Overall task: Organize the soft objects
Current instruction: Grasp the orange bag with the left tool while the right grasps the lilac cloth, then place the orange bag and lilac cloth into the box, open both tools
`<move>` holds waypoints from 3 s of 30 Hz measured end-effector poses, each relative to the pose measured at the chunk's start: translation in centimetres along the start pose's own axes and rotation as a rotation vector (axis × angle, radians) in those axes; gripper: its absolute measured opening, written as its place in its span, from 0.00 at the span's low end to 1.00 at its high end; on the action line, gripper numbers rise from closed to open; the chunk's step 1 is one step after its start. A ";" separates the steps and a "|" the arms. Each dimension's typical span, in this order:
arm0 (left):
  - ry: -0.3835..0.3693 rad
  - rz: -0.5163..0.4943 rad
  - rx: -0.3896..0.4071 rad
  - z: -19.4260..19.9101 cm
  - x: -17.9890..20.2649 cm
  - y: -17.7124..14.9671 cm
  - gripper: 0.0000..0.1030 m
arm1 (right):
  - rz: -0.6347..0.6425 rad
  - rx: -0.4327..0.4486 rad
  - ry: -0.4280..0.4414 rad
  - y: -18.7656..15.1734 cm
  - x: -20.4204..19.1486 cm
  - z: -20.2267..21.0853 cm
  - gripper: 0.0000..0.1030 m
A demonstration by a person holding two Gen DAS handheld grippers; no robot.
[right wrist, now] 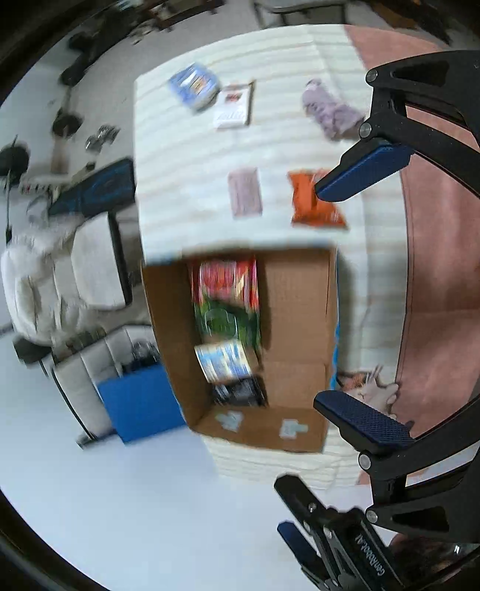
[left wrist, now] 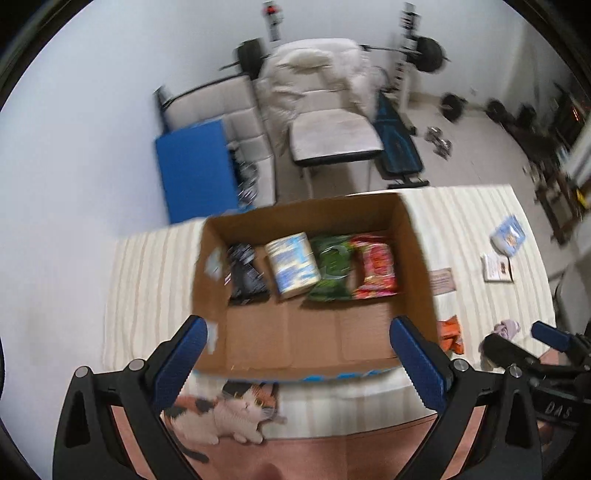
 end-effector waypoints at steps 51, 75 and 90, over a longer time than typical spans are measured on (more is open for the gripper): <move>-0.030 -0.648 -0.597 -19.0 23.1 -10.9 0.47 | -0.536 -0.195 0.125 -13.7 25.6 -10.4 0.25; -0.037 0.105 -0.284 -7.9 -4.7 0.8 0.46 | 0.106 -0.137 0.247 2.2 -2.4 -5.0 0.25; 0.071 0.216 -0.536 -20.2 -14.0 -0.2 0.47 | 0.271 -0.309 0.239 4.1 -15.8 -18.2 0.25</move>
Point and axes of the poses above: each gripper's, at about its wrist camera, not at the fingertips, and z roughly against the way its jaws point, x to its right, y to its top, the point moved 4 cm from there along -z, roughly the way its jaws point, and after that the axes turned 15 degrees about z, right-handed, at the moved point
